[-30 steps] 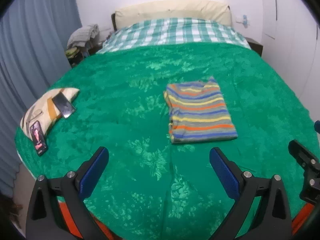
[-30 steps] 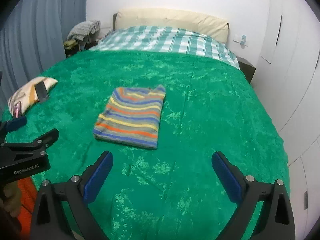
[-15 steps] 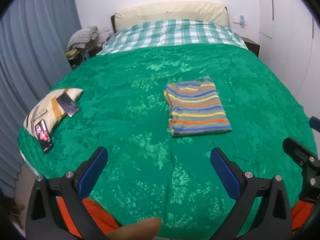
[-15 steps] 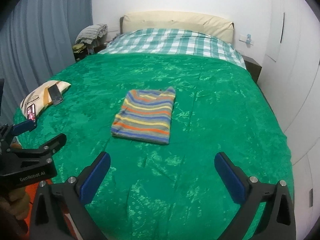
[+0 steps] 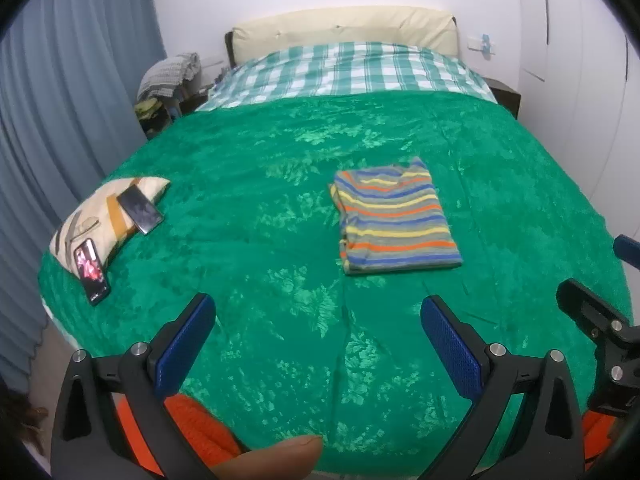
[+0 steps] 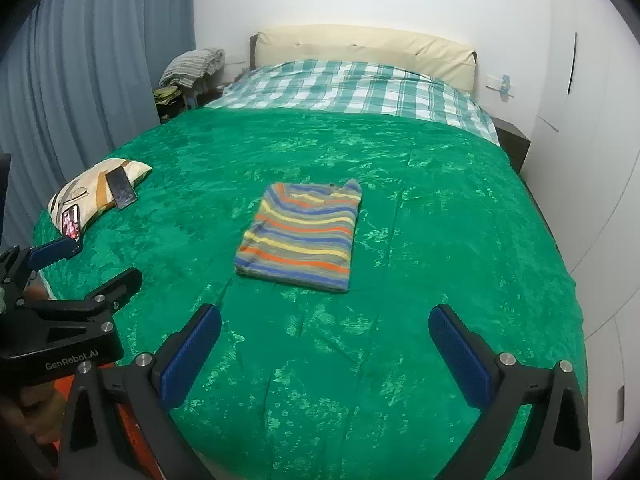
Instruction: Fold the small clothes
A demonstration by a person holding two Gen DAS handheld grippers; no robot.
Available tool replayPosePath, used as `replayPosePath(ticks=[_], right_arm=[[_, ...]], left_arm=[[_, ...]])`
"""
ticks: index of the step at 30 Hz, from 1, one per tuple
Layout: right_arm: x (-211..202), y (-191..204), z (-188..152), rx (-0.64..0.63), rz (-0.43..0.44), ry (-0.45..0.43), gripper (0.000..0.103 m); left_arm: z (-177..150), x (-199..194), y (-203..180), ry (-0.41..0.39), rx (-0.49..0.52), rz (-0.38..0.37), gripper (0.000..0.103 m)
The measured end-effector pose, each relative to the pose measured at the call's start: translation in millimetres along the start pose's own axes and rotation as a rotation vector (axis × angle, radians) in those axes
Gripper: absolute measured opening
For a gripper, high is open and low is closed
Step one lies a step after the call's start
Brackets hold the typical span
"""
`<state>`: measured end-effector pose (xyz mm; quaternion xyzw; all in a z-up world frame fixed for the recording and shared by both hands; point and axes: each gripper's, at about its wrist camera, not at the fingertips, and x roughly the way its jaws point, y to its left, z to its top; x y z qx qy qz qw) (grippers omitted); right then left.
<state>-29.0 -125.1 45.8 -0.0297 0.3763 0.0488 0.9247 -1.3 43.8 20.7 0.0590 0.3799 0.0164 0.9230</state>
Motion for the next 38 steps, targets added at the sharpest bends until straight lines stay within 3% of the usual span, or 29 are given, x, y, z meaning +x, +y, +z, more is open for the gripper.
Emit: replayPosePath(ticks=[38], right_arm=[[-14.8,8.2,2.7,-0.031,-0.023,-0.004,0.102]], left_arm=[[6.1,-19.5,-6.9,-0.019,-0.014,0.000,0.103]])
